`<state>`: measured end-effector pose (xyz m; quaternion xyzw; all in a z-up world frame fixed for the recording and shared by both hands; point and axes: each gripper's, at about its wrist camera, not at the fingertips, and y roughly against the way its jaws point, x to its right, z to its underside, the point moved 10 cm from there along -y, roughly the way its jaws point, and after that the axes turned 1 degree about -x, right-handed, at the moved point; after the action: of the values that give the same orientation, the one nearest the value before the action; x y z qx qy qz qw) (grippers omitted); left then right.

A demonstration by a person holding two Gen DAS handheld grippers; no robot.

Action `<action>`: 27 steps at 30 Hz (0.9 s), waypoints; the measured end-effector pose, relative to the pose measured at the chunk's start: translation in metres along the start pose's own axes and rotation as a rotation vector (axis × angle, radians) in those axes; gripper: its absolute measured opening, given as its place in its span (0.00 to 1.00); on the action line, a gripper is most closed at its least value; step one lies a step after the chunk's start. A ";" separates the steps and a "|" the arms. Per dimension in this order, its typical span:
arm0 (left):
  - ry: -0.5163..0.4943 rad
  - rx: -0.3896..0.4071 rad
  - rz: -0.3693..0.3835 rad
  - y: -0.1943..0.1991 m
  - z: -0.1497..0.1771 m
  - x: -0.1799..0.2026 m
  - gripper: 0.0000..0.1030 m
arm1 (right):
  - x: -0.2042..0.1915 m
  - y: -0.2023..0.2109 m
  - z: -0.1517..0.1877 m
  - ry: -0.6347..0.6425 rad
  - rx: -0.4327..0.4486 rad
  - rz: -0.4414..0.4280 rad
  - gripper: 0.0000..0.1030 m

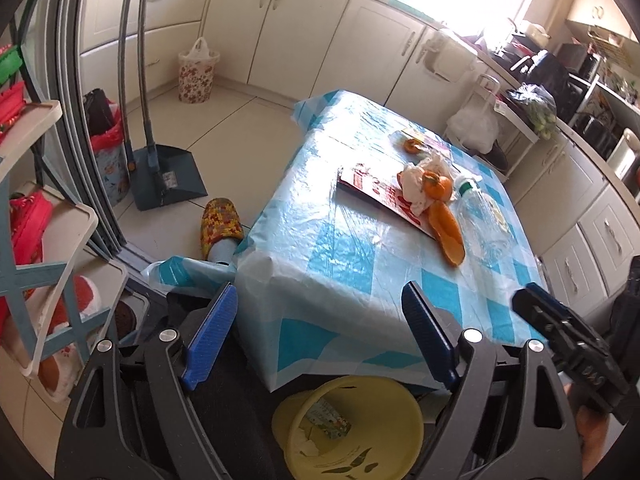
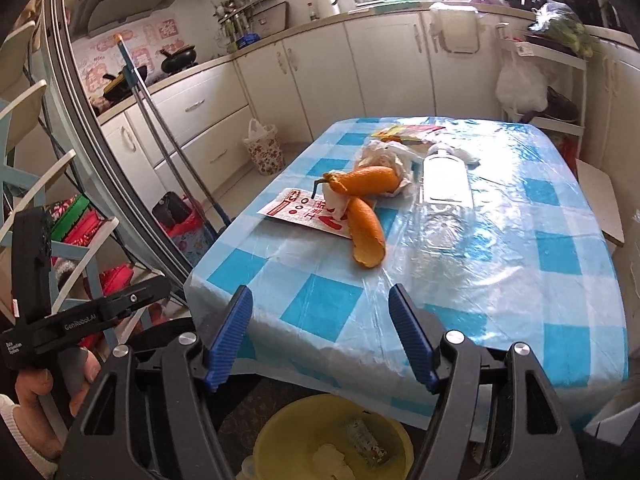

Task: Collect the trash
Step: 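Move both tools toward the orange peel on the table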

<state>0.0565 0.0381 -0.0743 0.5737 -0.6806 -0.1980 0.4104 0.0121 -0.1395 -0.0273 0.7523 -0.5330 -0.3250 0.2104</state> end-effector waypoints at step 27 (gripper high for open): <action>0.224 -0.096 0.159 -0.146 -0.076 0.067 0.78 | 0.036 -0.105 -0.022 0.029 -0.176 -0.017 0.40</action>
<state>0.2059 -0.0486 -0.1160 0.5161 -0.6636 -0.1321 0.5251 0.1058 -0.1383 -0.0911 0.7401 -0.4927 -0.3617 0.2806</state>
